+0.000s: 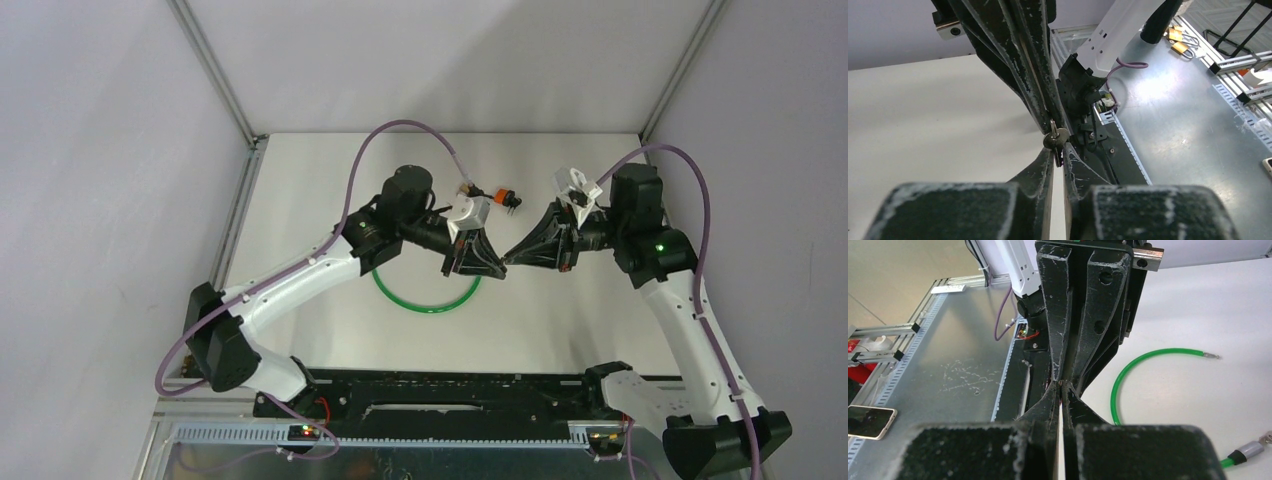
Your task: Unlock with the key
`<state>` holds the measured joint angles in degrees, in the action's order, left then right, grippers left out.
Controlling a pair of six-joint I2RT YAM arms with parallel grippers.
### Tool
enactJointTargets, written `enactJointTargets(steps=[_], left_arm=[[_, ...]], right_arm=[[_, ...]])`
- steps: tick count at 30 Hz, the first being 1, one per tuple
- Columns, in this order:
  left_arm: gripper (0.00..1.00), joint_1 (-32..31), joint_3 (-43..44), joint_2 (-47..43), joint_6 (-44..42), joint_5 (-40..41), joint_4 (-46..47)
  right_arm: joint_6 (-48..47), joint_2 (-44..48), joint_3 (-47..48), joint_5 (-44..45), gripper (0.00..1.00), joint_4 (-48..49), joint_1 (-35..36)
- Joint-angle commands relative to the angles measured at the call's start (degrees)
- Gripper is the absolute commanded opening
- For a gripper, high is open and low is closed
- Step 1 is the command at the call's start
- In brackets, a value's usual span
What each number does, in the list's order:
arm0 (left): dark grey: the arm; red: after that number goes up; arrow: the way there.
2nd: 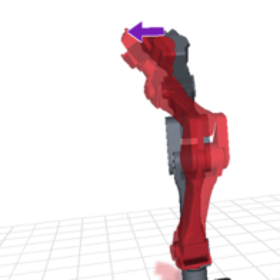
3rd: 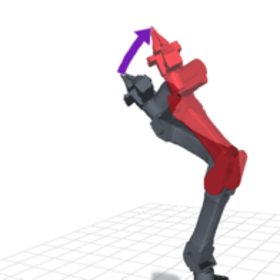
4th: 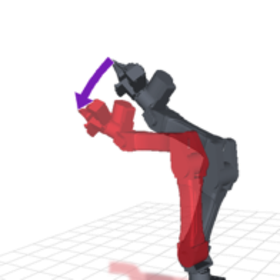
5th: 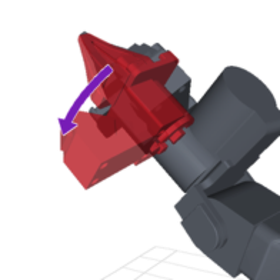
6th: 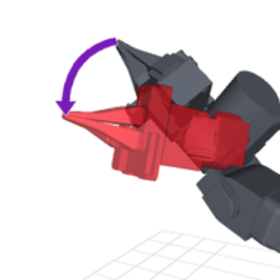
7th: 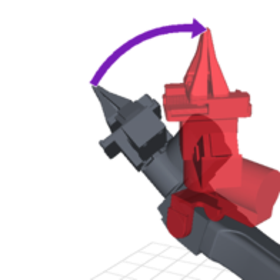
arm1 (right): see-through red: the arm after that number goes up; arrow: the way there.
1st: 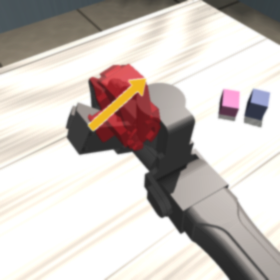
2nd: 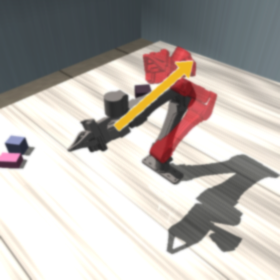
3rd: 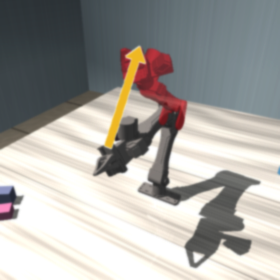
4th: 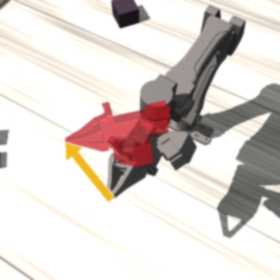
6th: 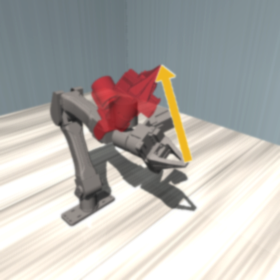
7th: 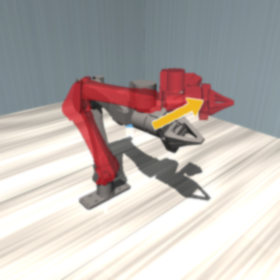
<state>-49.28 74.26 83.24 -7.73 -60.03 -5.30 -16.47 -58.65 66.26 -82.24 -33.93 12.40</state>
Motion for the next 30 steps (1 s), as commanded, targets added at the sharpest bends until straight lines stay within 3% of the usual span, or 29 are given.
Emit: enactJointTargets(steps=[1,9,30], left_arm=[[0.10,-0.3,1.1,-0.1,1.2,0.6,1.6],[0.00,-0.3,0.9,-0.5,-1.1,5.2,-2.1],[0.00,-0.6,2.7,-4.1,-3.6,20.8,-8.4]], right_arm=[[-2.3,1.2,0.1,0.8,0.00,-1.3,0.0],[-4.2,2.7,0.0,1.8,0.00,-2.0,-1.5],[-16.3,6.2,0.0,16.3,0.09,-14.0,0.4]])
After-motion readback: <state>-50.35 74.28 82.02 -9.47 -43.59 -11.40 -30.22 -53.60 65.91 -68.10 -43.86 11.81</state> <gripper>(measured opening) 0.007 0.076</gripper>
